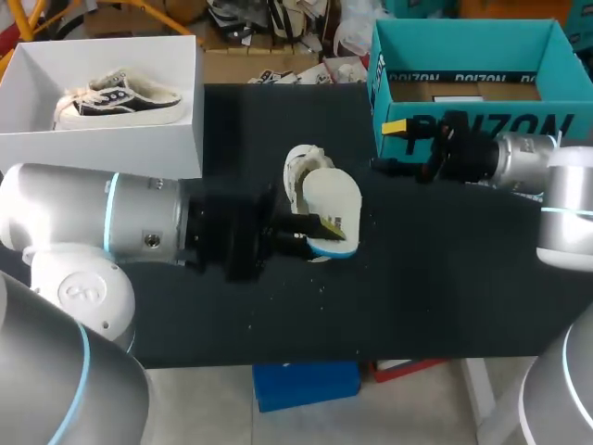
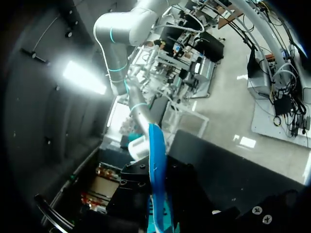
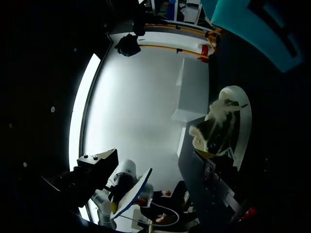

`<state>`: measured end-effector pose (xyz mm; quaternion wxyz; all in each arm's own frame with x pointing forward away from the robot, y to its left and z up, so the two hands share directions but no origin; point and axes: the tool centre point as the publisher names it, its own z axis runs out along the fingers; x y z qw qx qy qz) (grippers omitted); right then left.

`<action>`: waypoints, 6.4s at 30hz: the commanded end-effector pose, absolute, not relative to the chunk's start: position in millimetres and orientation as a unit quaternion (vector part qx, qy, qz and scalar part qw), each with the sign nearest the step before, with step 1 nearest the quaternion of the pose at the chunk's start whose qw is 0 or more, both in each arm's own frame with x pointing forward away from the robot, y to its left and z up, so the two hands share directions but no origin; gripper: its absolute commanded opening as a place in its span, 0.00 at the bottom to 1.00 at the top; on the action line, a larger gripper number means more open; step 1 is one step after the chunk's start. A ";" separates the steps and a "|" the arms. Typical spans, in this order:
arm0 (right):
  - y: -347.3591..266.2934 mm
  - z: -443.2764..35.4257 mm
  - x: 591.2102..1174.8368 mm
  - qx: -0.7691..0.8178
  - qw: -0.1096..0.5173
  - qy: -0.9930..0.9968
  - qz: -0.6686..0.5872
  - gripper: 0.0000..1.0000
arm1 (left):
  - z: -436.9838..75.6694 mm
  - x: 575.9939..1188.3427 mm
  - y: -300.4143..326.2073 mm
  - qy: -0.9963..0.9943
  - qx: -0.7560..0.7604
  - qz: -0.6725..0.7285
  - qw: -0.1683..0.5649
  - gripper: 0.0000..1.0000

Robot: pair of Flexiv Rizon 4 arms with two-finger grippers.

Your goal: Take the shoe out of the shoebox, open the shoe tongue, remove and reinsert the insole, then place the shoe into the shoebox

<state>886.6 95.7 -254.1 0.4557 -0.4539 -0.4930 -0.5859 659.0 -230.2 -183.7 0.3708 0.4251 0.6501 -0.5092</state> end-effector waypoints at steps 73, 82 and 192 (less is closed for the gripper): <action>96.7 -254.7 886.4 -0.454 0.456 -0.493 -0.586 1.00 | -290.5 769.4 -253.4 0.510 0.525 -0.403 0.550 0.00; 96.7 -254.7 886.4 -0.454 0.456 -0.493 -0.586 1.00 | -285.6 786.1 -251.4 0.501 0.527 -0.396 0.561 0.00; 166.3 -283.6 864.5 -0.474 0.443 -0.587 -0.485 0.00 | -196.3 752.9 -188.1 0.667 0.672 -0.072 0.312 1.00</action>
